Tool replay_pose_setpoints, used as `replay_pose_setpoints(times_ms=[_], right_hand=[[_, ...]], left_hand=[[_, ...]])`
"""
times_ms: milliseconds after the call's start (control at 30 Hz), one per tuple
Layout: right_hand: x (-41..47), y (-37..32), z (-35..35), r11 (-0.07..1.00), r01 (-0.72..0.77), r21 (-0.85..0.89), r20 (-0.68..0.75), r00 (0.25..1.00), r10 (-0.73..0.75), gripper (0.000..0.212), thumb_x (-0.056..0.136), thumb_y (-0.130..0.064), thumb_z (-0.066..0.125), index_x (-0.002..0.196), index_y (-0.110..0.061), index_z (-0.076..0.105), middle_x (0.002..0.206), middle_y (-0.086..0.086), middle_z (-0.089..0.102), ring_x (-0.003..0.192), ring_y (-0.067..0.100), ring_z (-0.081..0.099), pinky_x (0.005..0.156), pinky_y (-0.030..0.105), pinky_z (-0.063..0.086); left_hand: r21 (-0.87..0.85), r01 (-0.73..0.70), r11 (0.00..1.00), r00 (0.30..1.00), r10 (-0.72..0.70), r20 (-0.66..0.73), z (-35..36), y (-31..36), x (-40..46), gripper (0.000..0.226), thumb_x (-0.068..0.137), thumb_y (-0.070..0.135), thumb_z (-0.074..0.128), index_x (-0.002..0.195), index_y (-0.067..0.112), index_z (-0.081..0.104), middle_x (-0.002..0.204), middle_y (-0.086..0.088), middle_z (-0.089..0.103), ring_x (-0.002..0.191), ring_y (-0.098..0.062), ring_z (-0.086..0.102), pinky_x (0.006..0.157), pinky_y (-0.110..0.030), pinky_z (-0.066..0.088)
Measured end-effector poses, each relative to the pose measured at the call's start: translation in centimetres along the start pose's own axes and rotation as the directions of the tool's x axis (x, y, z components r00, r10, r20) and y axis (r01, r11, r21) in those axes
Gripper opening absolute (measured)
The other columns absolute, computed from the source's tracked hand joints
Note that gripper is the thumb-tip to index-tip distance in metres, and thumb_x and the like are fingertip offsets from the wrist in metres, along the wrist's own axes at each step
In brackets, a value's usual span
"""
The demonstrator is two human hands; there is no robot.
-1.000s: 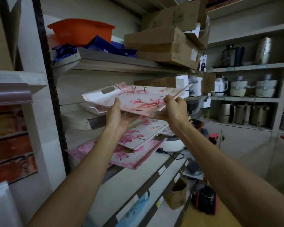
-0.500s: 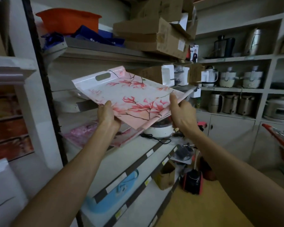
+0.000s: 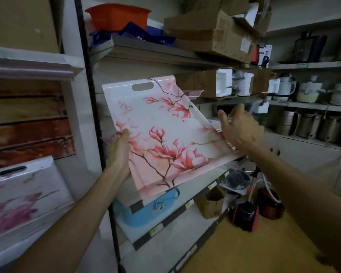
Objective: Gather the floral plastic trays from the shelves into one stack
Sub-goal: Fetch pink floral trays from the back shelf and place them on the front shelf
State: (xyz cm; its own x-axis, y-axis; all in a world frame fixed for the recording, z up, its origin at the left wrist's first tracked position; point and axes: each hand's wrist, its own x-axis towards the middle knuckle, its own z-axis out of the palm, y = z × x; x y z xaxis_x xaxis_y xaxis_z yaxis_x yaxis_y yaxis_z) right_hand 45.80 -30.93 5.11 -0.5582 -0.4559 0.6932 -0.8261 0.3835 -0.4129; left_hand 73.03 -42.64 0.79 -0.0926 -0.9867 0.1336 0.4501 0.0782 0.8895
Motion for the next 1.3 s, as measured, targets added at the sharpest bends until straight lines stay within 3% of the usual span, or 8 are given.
replay_pose_setpoints(times_ms=[167, 367, 533, 667, 800, 933, 1100, 1300], right_hand=[[-2.2, -3.9, 2.6, 0.996, 0.076, 0.04, 0.225, 0.971, -0.083, 0.058, 0.09, -0.068, 0.027, 0.118, -0.019, 0.041, 0.122, 0.016, 0.06, 0.102, 0.039, 0.06, 0.086, 0.048, 0.048], [-5.7, -8.6, 6.5, 0.958, 0.112, 0.265, 0.343, 0.917, -0.202, 0.035, 0.1, -0.048, 0.029, 0.104, -0.015, 0.04, 0.1, 0.02, 0.066, 0.09, 0.041, 0.062, 0.079, 0.047, 0.051], [-8.6, -13.0, 9.8, 0.893, 0.099, 0.44, 0.373, 0.884, -0.282, 0.038, 0.103, -0.042, 0.027, 0.11, -0.008, 0.04, 0.093, 0.024, 0.066, 0.084, 0.044, 0.063, 0.075, 0.056, 0.053], [-10.5, -16.0, 12.4, 0.864, 0.106, 0.492, 0.343, 0.888, -0.305, 0.025, 0.103, -0.04, 0.029, 0.099, -0.016, 0.036, 0.07, 0.0, 0.052, 0.067, 0.03, 0.058, 0.058, 0.034, 0.043], [-12.3, -18.3, 14.7, 0.857, 0.1, 0.506, 0.357, 0.88, -0.314, 0.028, 0.103, -0.039, 0.03, 0.099, -0.012, 0.038, 0.064, -0.006, 0.045, 0.06, 0.025, 0.051, 0.053, 0.029, 0.036], [-14.1, -20.7, 16.8, 0.843, 0.106, 0.528, 0.381, 0.857, -0.346, 0.025, 0.104, -0.038, 0.031, 0.1, -0.013, 0.035, 0.083, 0.018, 0.065, 0.076, 0.04, 0.063, 0.058, 0.034, 0.04], [-15.5, -24.8, 18.3, 0.821, 0.1, 0.562, 0.426, 0.816, -0.391, 0.035, 0.103, -0.034, 0.034, 0.108, -0.002, 0.046, 0.091, 0.023, 0.065, 0.083, 0.04, 0.065, 0.066, 0.039, 0.048], [-16.4, -30.6, 21.1, 0.716, -0.124, 0.687, 0.544, 0.742, -0.392, 0.02, 0.101, -0.022, 0.048, 0.1, -0.004, 0.056, 0.07, -0.001, 0.057, 0.058, 0.009, 0.055, 0.041, 0.008, 0.037]], left_hand=[[0.079, -0.074, 0.994, 0.997, 0.075, -0.015, -5.0, -0.6, -1.4, 0.041, 0.096, 0.031, 0.057, 0.134, 0.015, 0.057, 0.132, -0.005, 0.063, 0.122, -0.022, 0.058, 0.111, -0.042, 0.041], [0.158, -0.117, 0.98, 0.993, 0.118, 0.004, -11.3, 0.0, -2.8, 0.051, 0.093, 0.041, 0.059, 0.139, 0.021, 0.052, 0.137, 0.0, 0.06, 0.126, -0.017, 0.056, 0.111, -0.043, 0.039], [0.221, -0.155, 0.963, 0.98, 0.179, -0.09, -15.7, 1.8, -3.7, 0.039, 0.094, 0.039, 0.056, 0.13, 0.023, 0.061, 0.123, 0.003, 0.069, 0.116, -0.015, 0.063, 0.102, -0.036, 0.046], [0.22, -0.143, 0.965, 0.972, 0.178, -0.152, -18.9, 3.2, -3.3, 0.038, 0.097, 0.031, 0.055, 0.128, 0.012, 0.062, 0.126, -0.015, 0.066, 0.119, -0.033, 0.061, 0.107, -0.05, 0.043], [0.252, -0.144, 0.957, 0.972, 0.185, -0.147, -22.0, 3.7, -3.3, 0.036, 0.092, 0.041, 0.058, 0.12, 0.02, 0.069, 0.116, -0.005, 0.073, 0.109, -0.022, 0.068, 0.096, -0.042, 0.051], [0.296, -0.12, 0.948, 0.949, 0.197, -0.245, -25.2, 3.9, -2.7, 0.021, 0.09, 0.039, 0.059, 0.093, 0.029, 0.077, 0.093, 0.005, 0.077, 0.093, -0.011, 0.071, 0.075, -0.028, 0.055], [0.245, -0.119, 0.962, 0.954, 0.179, -0.24, -29.1, 5.3, -2.0, 0.023, 0.093, 0.028, 0.059, 0.104, 0.016, 0.075, 0.096, -0.005, 0.075, 0.083, -0.017, 0.068, 0.078, -0.034, 0.052], [0.253, -0.129, 0.959, 0.939, 0.2, -0.279, -34.1, 8.0, 0.4, 0.021, 0.085, 0.011, 0.063, 0.082, 0.022, 0.081, 0.081, 0.001, 0.078, 0.066, -0.008, 0.071, 0.053, -0.018, 0.054]])
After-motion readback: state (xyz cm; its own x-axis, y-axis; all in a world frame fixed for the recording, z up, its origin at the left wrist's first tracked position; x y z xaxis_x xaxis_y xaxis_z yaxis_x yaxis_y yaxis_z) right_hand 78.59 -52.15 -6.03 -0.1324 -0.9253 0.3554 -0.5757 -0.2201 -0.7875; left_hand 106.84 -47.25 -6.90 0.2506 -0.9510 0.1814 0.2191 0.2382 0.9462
